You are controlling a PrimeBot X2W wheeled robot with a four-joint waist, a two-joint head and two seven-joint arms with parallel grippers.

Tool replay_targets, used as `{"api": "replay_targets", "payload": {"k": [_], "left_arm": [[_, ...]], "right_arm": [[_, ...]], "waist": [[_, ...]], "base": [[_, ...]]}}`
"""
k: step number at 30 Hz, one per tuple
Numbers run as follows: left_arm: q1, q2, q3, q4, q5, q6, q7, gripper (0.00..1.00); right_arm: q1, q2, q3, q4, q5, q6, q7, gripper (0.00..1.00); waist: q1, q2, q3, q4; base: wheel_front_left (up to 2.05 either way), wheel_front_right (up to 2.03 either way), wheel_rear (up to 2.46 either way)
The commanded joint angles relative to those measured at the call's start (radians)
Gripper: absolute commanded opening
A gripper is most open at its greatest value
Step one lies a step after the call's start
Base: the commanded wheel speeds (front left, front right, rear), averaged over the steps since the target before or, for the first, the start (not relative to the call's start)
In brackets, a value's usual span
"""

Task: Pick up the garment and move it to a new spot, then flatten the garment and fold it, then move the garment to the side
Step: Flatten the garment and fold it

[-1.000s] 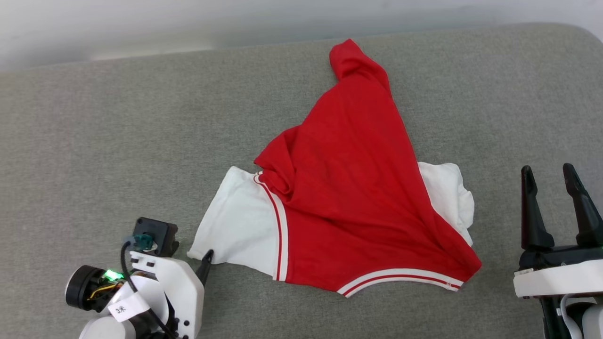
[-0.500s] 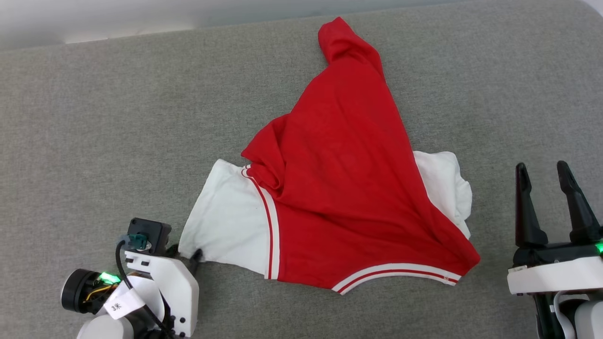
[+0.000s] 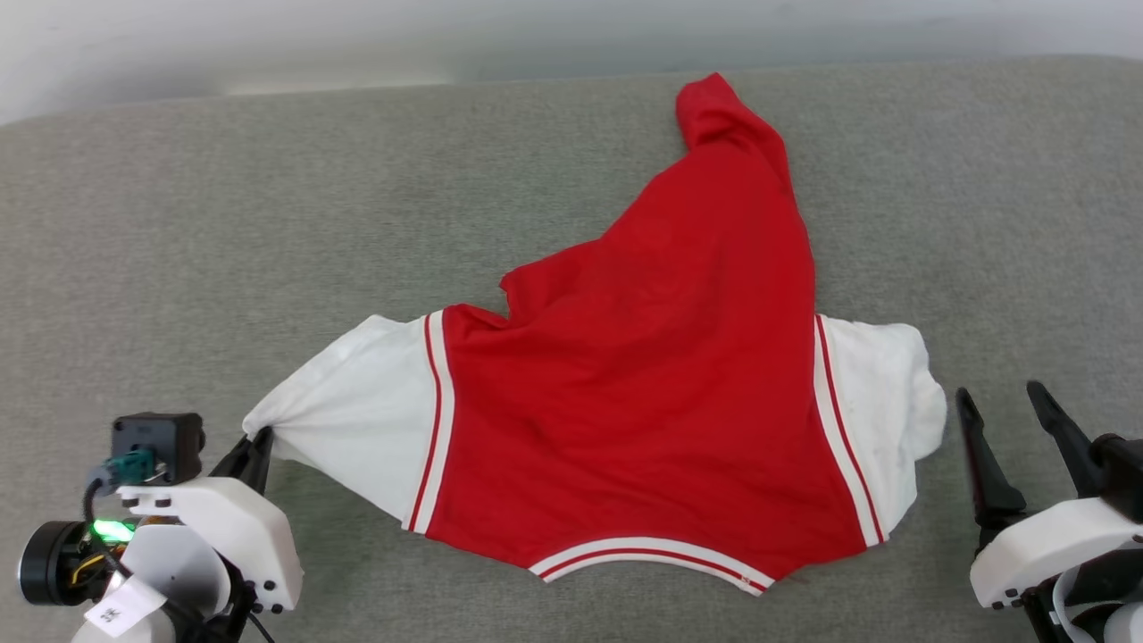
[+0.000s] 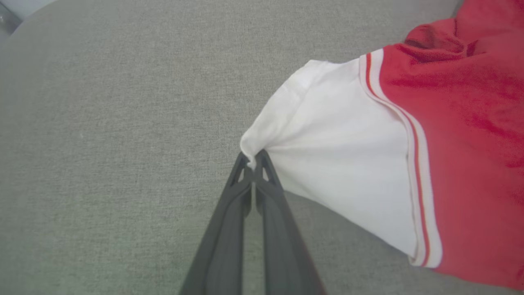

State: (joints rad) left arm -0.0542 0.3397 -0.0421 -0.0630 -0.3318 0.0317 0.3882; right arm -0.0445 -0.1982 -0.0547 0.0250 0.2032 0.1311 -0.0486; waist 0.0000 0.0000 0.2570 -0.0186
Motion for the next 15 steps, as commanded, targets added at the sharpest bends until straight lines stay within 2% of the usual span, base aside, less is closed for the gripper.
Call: {"api": "replay_targets", "payload": {"k": [1, 5, 15], "left_arm": [[0.017, 0.0, 0.01, -0.02, -0.012, 0.008, -0.006, 0.0], [0.059, -0.008, 0.032, -0.103, -0.056, -0.003, -0.009, 0.0], [0.12, -0.016, 0.023, -0.338, -0.101, -0.005, 0.023, 0.0]], "right_arm": [[0.009, -0.01, -0.004, 0.006, -0.008, -0.001, 0.039, 1.0], [0.03, -0.032, -0.008, -0.01, 0.022, -0.001, 0.205, 1.0], [0.001, -0.108, -0.045, -0.16, 0.035, -0.001, 0.73, 1.0]], "waist": [[0.0, 0.0, -0.019, 0.025], [0.0, 0.0, -0.034, 0.053], [0.0, 0.0, -0.02, 0.113]], "base": [[0.0, 0.0, 0.0], [0.0, 0.0, 0.0], [0.0, 0.0, 0.0]]}}
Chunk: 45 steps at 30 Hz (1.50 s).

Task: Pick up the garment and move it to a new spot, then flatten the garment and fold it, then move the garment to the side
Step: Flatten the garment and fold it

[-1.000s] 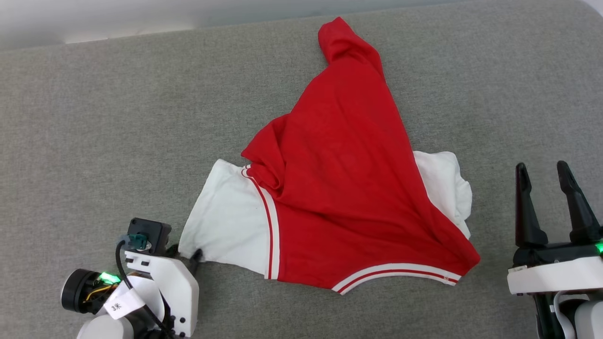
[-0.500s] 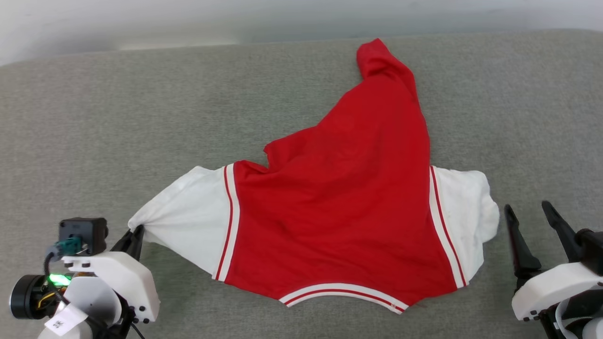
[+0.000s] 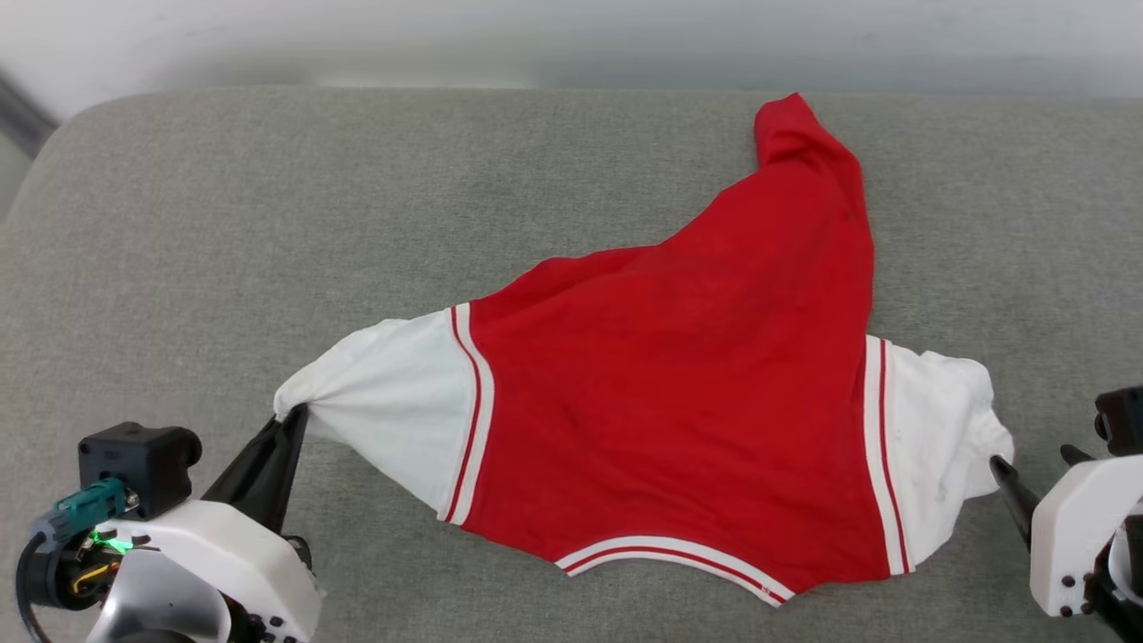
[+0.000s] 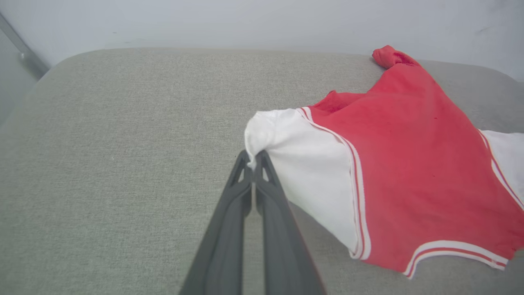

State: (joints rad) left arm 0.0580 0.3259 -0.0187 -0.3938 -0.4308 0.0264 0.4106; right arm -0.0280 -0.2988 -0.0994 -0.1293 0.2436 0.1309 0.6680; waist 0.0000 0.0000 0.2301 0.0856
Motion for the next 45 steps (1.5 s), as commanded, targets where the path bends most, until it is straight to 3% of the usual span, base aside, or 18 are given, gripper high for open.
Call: {"api": "replay_targets", "payload": {"k": [1, 7, 13, 18, 19, 20, 21, 30, 37, 45], "left_arm": [[0.008, -0.002, -0.005, -0.021, -0.004, -0.004, 0.004, 0.0], [-0.019, -0.01, -0.032, -0.054, -0.012, -0.014, 0.002, 0.0], [-0.028, -0.01, -0.049, -0.045, -0.02, -0.027, -0.006, 0.0], [-0.031, -0.003, -0.046, -0.032, -0.023, -0.03, -0.009, 0.0], [-0.032, -0.002, -0.045, -0.028, -0.024, -0.031, -0.008, 0.0], [-0.033, -0.001, -0.044, -0.025, -0.026, -0.031, -0.008, 0.0], [-0.033, 0.002, -0.046, -0.015, -0.03, -0.033, -0.006, 0.0], [-0.002, 0.027, -0.005, -0.023, -0.054, -0.035, -0.017, 0.0], [-0.031, 0.083, 0.081, -0.103, -0.084, -0.037, -0.007, 0.0], [-0.131, 0.146, 0.172, -0.171, -0.122, -0.036, 0.013, 0.0]], "right_arm": [[-0.02, -0.014, 0.004, -0.014, -0.007, 0.0, 0.051, 1.0], [-0.057, -0.042, 0.018, 0.026, 0.0, 0.0, 0.182, 1.0], [-0.063, -0.022, 0.025, 0.111, -0.023, 0.0, 0.173, 1.0], [-0.047, -0.007, 0.088, 0.178, -0.007, 0.003, 0.155, 1.0], [-0.043, 0.001, 0.101, 0.196, 0.009, 0.005, 0.159, 0.85], [-0.038, 0.006, 0.115, 0.211, 0.02, 0.006, 0.165, 0.33], [-0.032, -0.003, 0.138, 0.229, 0.036, 0.006, 0.161, 0.0], [-0.076, -0.074, 0.049, 0.143, 0.078, -0.001, 0.076, 0.0], [-0.157, -0.118, -0.014, 0.001, 0.196, 0.0, 0.13, 0.0], [-0.306, -0.096, -0.099, -0.107, 0.285, 0.0, 0.206, 0.0]], "waist": [[0.0, 0.0, 0.011, 0.013], [0.0, 0.0, 0.04, 0.043], [0.0, 0.0, 0.071, 0.07], [0.0, 0.0, 0.083, 0.082], [0.0, 0.0, 0.082, 0.082], [0.0, 0.0, 0.081, 0.082], [0.0, 0.0, 0.071, 0.08], [0.0, 0.0, -0.031, 0.038], [0.0, 0.0, -0.123, -0.024], [0.0, 0.0, -0.155, -0.07]], "base": [[0.0, 0.0, 0.0], [0.0, 0.0, 0.0], [0.0, 0.0, 0.0], [0.0, 0.0, 0.0], [0.0, 0.0, 0.0], [0.0, 0.0, 0.0], [0.0, 0.0, 0.0], [0.0, 0.0, 0.0], [0.0, 0.0, 0.0], [0.0, 0.0, 0.0]]}}
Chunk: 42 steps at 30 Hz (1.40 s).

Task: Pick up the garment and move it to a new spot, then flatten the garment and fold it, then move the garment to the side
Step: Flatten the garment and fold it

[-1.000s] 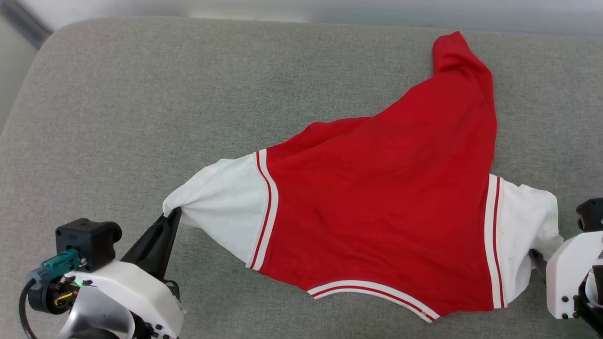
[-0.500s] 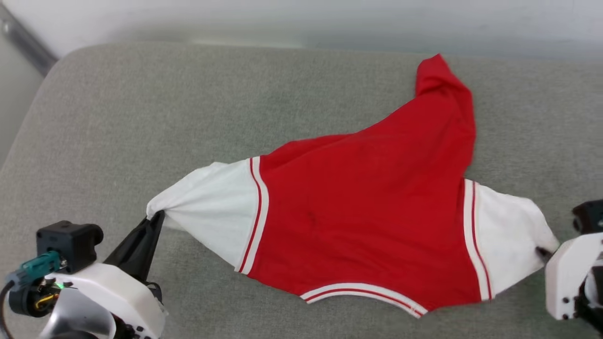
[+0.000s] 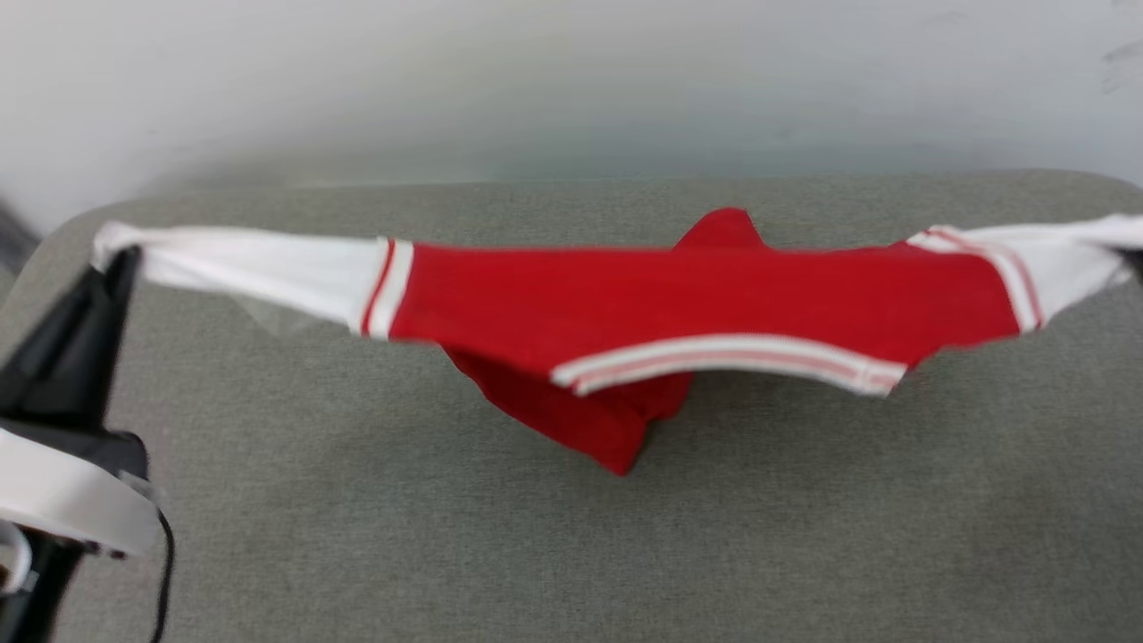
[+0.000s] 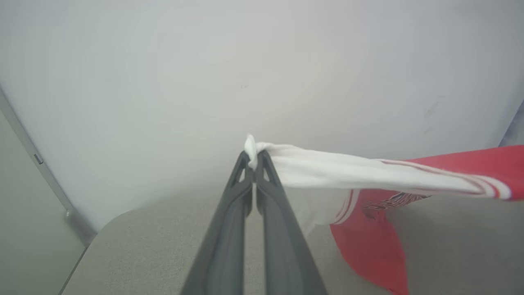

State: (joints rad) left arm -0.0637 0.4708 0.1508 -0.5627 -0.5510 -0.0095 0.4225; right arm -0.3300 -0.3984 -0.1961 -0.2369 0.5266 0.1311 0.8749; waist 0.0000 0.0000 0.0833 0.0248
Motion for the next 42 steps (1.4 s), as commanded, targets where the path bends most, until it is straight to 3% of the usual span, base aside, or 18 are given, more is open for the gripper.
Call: {"api": "replay_targets", "payload": {"k": [1, 12, 22, 30, 33, 37, 42], "left_arm": [[-0.031, 0.011, 0.014, -0.01, -0.007, 0.0, 0.003, 0.0], [-0.327, 0.091, 0.096, -0.038, -0.05, 0.024, 0.001, 0.0], [-0.59, 0.157, 0.068, 0.077, -0.069, 0.023, 0.021, 0.0], [-0.872, 0.209, -0.003, 0.263, -0.069, -0.018, 0.007, 0.0], [-1.066, 0.223, -0.052, 0.379, -0.054, -0.039, -0.014, 0.0], [-1.275, 0.21, -0.115, 0.526, -0.022, -0.053, -0.047, 0.0], [-1.483, 0.153, -0.19, 0.704, 0.033, -0.066, -0.154, 0.0]], "right_arm": [[-0.031, 0.004, -0.012, -0.012, 0.005, -0.001, 0.007, 0.0], [-0.315, 0.007, -0.025, -0.069, 0.001, -0.001, 0.012, 0.0], [-0.509, -0.031, 0.043, -0.023, -0.059, -0.001, -0.056, 0.0], [-0.731, -0.034, 0.094, 0.083, -0.122, -0.001, -0.138, 0.0], [-0.882, -0.075, 0.172, 0.164, -0.188, -0.001, -0.215, 0.0], [-1.058, -0.078, 0.217, 0.28, -0.258, -0.001, -0.309, 0.0], [-1.218, -0.055, 0.222, 0.445, -0.378, -0.001, -0.456, 0.0]], "waist": [[0.0, 0.0, -0.01, -0.015], [0.0, 0.0, 0.019, -0.061], [0.0, 0.0, 0.153, -0.076], [0.0, 0.0, 0.339, -0.062], [0.0, 0.0, 0.429, -0.052], [0.0, 0.0, 0.504, -0.043], [0.0, 0.0, 0.568, -0.026]], "base": [[0.0, 0.0, 0.0], [0.0, 0.0, 0.0], [0.0, 0.0, 0.0], [0.0, 0.0, 0.0], [0.0, 0.0, 0.0], [0.0, 0.0, 0.0], [0.0, 0.0, 0.0]]}}
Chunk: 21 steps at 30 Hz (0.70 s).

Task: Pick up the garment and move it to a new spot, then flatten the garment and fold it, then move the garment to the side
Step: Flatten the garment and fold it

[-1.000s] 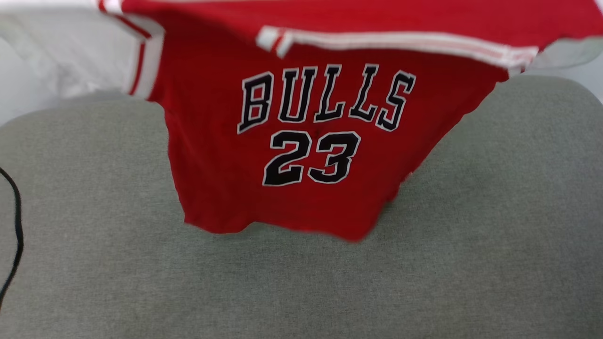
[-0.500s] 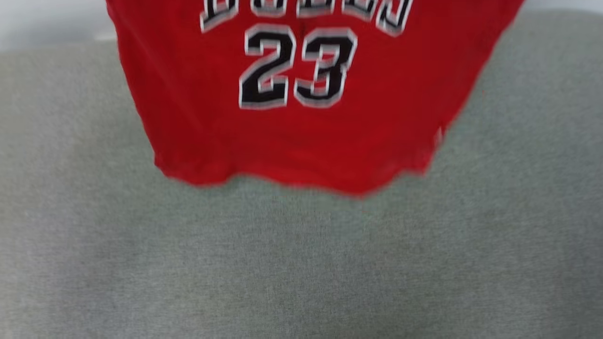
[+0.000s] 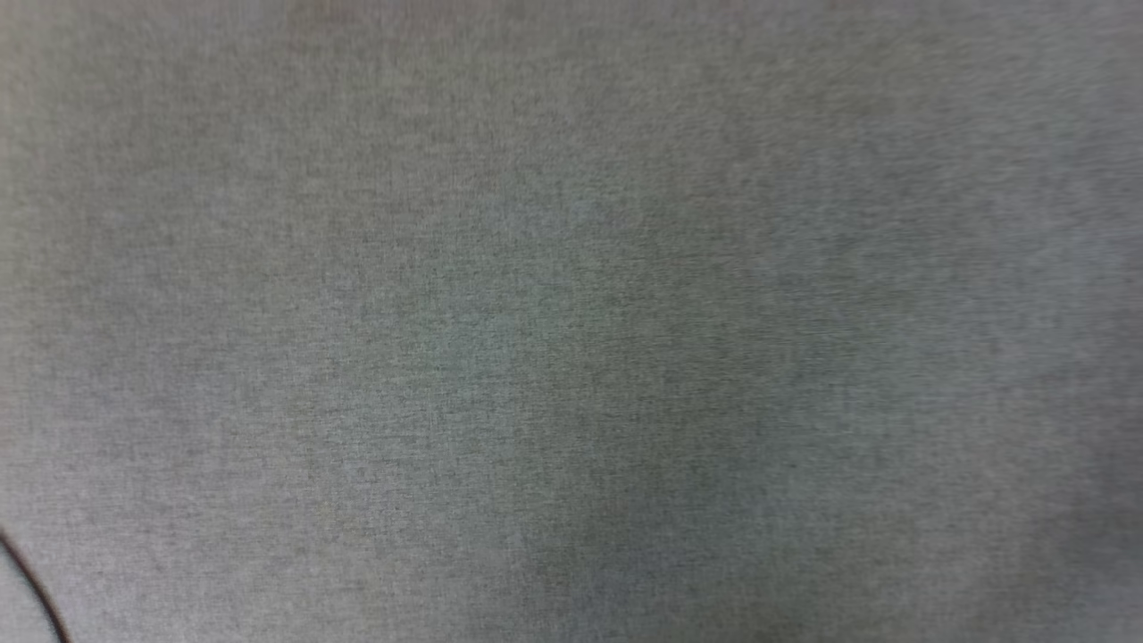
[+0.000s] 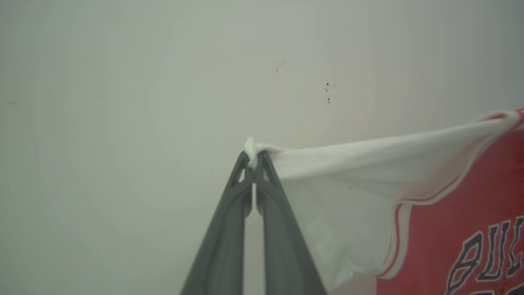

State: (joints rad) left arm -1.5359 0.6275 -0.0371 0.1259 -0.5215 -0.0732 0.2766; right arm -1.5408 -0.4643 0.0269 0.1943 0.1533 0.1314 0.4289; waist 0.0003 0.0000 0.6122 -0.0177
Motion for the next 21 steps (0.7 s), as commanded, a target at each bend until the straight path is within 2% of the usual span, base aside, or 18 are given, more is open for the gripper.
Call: {"api": "replay_targets", "payload": {"k": [1, 5, 10, 17, 21], "left_arm": [[-0.038, -0.016, -0.013, 0.048, 0.013, -0.004, -0.031, 0.0], [-0.076, -0.057, -0.056, 0.163, 0.033, -0.018, -0.112, 0.0], [0.016, -0.089, -0.093, 0.251, 0.039, -0.031, -0.201, 0.0], [0.308, -0.141, -0.123, 0.317, 0.006, -0.037, -0.301, 0.0], [0.486, -0.129, -0.126, 0.333, -0.026, -0.042, -0.309, 0.0]], "right_arm": [[-0.028, 0.018, -0.003, 0.044, -0.021, -0.001, -0.038, 0.0], [-0.05, 0.046, -0.005, 0.148, -0.062, -0.001, -0.129, 0.0], [0.035, 0.084, -0.003, 0.245, -0.07, -0.001, -0.195, 0.0], [0.252, 0.078, 0.026, 0.34, -0.016, -0.001, -0.214, 0.0], [0.389, 0.057, 0.058, 0.354, 0.043, -0.001, -0.176, 0.0]], "waist": [[-0.0003, 0.0, 0.046, 0.019], [-0.0003, 0.0, 0.06, 0.024], [-0.0003, 0.0, 0.051, 0.025], [-0.0003, 0.0, -0.033, 0.041], [-0.0003, 0.0, -0.093, 0.042]], "base": [[0.0, 0.0, 0.0], [0.0, 0.0, 0.0], [0.0, 0.0, 0.0], [0.0, 0.0, 0.0], [0.0, 0.0, 0.0]]}}
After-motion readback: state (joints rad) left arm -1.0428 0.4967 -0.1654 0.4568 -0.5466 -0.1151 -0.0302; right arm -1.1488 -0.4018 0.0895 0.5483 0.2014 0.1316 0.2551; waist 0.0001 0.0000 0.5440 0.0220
